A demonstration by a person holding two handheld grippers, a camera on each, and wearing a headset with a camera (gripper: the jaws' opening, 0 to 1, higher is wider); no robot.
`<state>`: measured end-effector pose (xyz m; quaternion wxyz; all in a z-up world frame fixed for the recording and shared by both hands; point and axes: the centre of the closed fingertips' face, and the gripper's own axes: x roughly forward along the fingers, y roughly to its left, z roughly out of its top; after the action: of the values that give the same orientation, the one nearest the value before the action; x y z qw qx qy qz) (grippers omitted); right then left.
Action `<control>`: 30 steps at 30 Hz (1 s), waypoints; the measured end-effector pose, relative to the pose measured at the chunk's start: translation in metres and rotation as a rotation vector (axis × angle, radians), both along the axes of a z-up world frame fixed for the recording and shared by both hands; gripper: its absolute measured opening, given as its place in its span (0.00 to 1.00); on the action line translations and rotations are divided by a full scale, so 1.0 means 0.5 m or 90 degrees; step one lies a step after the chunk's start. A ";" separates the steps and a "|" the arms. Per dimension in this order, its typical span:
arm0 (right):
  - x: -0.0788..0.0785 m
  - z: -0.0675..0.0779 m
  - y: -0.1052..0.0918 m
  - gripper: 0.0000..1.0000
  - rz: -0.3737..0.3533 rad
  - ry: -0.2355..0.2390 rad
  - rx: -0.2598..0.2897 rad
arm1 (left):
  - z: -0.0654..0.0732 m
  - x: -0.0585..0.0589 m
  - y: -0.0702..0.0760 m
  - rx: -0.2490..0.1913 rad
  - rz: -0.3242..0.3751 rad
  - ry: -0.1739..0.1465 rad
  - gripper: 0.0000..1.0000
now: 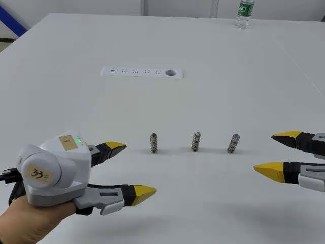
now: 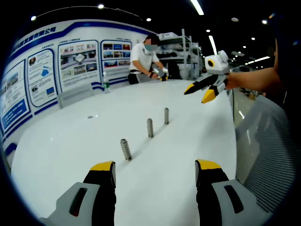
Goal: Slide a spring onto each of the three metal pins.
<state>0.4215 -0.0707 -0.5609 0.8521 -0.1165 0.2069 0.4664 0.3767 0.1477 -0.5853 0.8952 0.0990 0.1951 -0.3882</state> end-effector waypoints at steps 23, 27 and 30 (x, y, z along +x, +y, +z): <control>-0.009 -0.058 -0.024 0.65 -0.015 0.024 -0.004 | -0.025 -0.003 0.017 -0.004 0.021 0.017 0.72; -0.008 -0.059 -0.023 0.65 -0.016 0.026 -0.004 | -0.028 -0.003 0.018 -0.004 0.021 0.019 0.72; -0.009 -0.060 -0.023 0.65 -0.017 0.029 -0.003 | -0.027 -0.004 0.017 -0.005 0.022 0.020 0.72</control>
<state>0.4170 -0.0823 -0.5907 0.8530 -0.1052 0.2287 0.4573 0.3749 0.1564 -0.5989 0.8991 0.0856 0.2093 -0.3748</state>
